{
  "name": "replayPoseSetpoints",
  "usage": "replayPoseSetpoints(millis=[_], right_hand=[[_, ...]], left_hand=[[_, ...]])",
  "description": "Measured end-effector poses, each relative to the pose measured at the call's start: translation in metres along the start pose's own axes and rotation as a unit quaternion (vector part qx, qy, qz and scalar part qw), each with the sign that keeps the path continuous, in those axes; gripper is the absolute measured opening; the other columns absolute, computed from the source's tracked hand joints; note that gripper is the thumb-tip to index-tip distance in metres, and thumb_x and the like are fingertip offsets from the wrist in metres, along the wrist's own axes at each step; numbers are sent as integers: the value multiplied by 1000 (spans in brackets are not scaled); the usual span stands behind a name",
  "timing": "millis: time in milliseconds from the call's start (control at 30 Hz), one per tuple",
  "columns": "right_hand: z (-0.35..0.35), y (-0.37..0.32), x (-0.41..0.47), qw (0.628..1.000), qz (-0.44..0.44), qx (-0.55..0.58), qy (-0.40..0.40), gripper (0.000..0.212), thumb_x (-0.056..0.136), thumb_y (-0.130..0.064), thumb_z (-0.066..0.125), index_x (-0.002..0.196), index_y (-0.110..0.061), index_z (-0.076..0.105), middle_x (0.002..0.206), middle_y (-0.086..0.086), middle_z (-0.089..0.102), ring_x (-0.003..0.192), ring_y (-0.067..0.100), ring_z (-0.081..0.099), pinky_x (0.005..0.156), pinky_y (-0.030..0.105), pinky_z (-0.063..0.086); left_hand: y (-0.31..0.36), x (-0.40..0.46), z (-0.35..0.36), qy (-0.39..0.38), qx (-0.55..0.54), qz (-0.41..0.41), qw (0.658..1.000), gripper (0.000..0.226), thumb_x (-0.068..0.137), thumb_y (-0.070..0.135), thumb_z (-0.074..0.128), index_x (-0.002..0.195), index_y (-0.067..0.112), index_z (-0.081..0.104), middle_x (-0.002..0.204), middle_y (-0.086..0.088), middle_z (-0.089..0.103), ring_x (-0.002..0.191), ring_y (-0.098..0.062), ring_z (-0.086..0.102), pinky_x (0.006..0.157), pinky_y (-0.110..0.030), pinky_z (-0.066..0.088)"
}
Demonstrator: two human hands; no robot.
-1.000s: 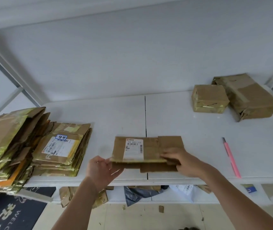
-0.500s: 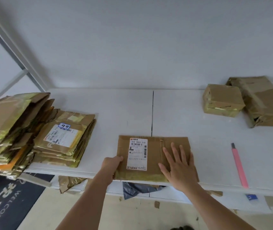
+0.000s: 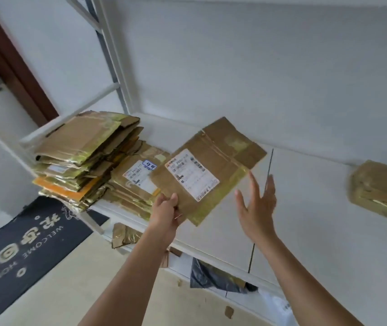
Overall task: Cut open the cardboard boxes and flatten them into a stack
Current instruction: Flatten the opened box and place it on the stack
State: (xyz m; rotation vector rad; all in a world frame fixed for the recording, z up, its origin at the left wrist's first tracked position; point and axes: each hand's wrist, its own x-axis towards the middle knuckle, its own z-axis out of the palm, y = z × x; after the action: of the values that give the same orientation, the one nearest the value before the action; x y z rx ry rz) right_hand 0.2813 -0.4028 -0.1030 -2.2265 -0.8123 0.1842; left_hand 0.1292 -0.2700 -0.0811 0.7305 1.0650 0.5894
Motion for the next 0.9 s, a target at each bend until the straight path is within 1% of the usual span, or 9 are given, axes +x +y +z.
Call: replayPoseSetpoints(millis=[100, 167, 300, 400, 467, 633, 767, 800, 900], right_hand=[[31, -57, 22, 991, -74, 88, -71, 58, 100, -39, 47, 153, -35, 24, 162, 6, -11, 134, 33, 42, 102, 40, 47], [56, -85, 35, 983, -114, 88, -113, 58, 101, -34, 49, 154, -31, 26, 161, 12, -11, 131, 35, 46, 98, 34, 47], [106, -110, 60, 972, -138, 40, -185, 53, 102, -38, 47, 152, -28, 32, 161, 12, -13, 141, 34, 35, 107, 31, 38], [135, -110, 69, 964, -127, -90, -216, 51, 102, -45, 41, 149, -25, 37, 162, 13, -15, 151, 35, 2, 120, 42, 17], [147, -109, 71, 948, -144, -175, -223, 52, 102, -49, 38, 149, -26, 36, 163, 12, -16, 151, 34, -7, 121, 49, 8], [167, -105, 79, 908, -149, -229, -317, 56, 103, -51, 30, 155, -39, 13, 165, 3, -14, 150, 33, -15, 117, 61, 1], [169, -104, 85, 900, -147, -238, -333, 56, 102, -53, 31, 155, -41, 13, 165, 1, -14, 150, 32, -14, 117, 64, 2], [169, -103, 85, 900, -147, -239, -332, 56, 102, -53, 31, 154, -41, 14, 165, 1, -13, 151, 32, -14, 117, 64, 2], [170, -101, 84, 901, -151, -239, -328, 56, 102, -54, 32, 154, -43, 15, 165, -1, -12, 151, 31, -13, 117, 64, 3]], left_hand=[[18, 5, -29, 23, -80, 2, 997, 11, 104, 5, 45, 96, 11, 50, 82, -7, 63, 63, -17, 62, 47, -28, 56], [26, 14, -46, 48, -104, 2, 993, 10, 104, 5, 43, 111, 9, 50, 96, -11, 64, 73, -22, 63, 55, -35, 61], [40, 38, -73, 114, -99, -14, 988, 19, 104, 9, 44, 122, 8, 50, 105, -13, 65, 79, -23, 66, 58, -36, 54], [46, 56, -90, 146, -65, -32, 987, 20, 104, 10, 45, 123, 9, 50, 106, -13, 66, 83, -25, 67, 63, -38, 54], [44, 70, -101, 167, -31, -40, 985, 23, 103, 10, 47, 126, 9, 50, 114, -15, 65, 93, -30, 67, 70, -43, 57], [38, 84, -117, 235, 102, -14, 967, 30, 95, 8, 62, 116, 11, 40, 112, -16, 61, 88, -34, 70, 49, -34, 58], [36, 91, -118, 251, 170, 43, 952, 68, 90, -1, 64, 137, 29, 25, 122, -7, 48, 105, -35, 62, 72, -48, 61], [36, 92, -118, 255, 165, 37, 952, 70, 90, -2, 64, 138, 30, 25, 120, -7, 48, 104, -35, 63, 72, -48, 61], [38, 93, -121, 253, 115, -10, 961, 58, 89, 1, 67, 129, 25, 33, 106, -10, 56, 83, -32, 68, 55, -38, 60]])
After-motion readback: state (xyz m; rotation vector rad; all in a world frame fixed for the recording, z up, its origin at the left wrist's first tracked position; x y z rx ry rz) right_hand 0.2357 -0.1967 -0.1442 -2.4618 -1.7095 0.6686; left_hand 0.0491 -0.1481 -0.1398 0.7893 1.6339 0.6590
